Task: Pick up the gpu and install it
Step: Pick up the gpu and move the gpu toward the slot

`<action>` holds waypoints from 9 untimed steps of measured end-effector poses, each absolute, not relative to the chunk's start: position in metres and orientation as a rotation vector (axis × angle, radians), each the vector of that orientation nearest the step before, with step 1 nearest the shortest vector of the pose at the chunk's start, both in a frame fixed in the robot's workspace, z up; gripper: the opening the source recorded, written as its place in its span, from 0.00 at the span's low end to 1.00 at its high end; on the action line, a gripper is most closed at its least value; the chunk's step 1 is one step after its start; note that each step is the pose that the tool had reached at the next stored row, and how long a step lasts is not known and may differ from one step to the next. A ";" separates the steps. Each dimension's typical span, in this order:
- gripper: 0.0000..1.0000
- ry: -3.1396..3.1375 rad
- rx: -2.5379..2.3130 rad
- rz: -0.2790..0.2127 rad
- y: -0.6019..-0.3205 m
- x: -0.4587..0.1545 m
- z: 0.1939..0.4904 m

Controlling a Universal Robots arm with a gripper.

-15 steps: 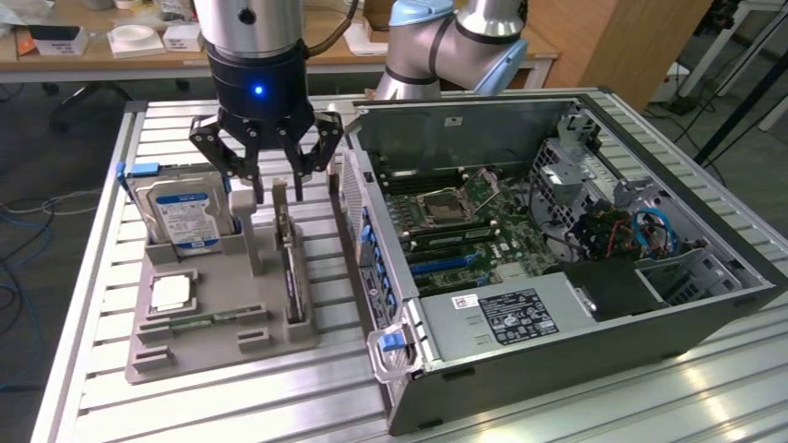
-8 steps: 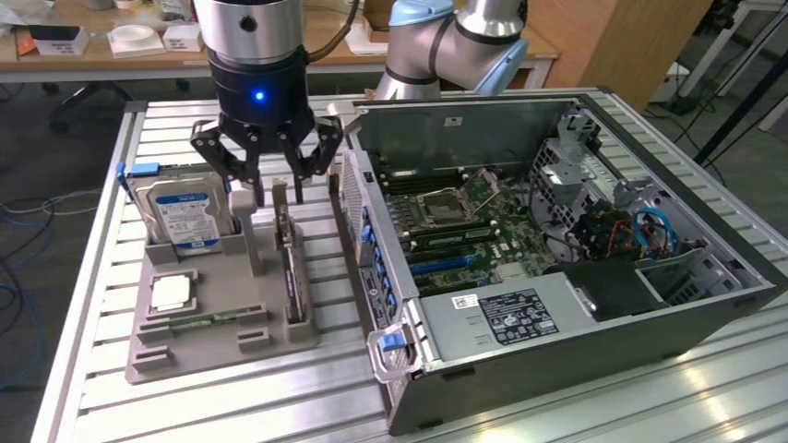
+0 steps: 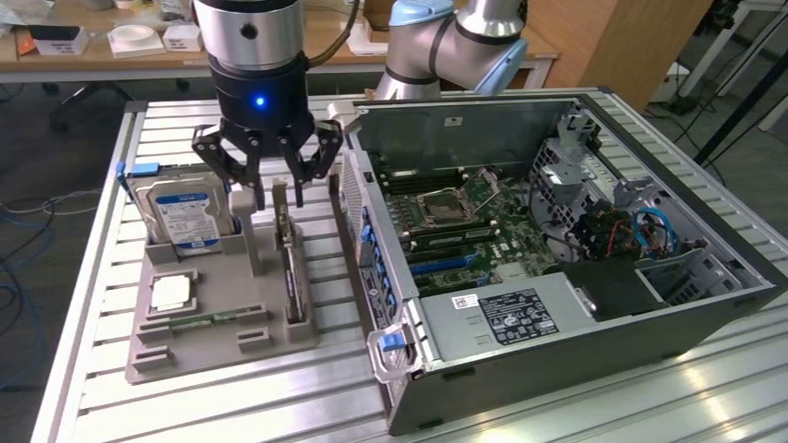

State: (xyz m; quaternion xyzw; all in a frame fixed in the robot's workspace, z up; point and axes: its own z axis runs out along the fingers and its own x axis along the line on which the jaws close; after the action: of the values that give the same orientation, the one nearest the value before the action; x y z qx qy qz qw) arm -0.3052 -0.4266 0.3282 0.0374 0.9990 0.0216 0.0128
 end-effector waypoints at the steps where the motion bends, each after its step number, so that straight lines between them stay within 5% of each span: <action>1: 0.47 3.113 0.117 0.067 -0.427 -0.305 0.328; 9: 0.47 3.113 0.117 0.068 -0.427 -0.305 0.323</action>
State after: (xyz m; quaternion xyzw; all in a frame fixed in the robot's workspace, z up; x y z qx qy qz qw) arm -0.3052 -0.4265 0.3227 0.0374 0.9990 0.0217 0.0128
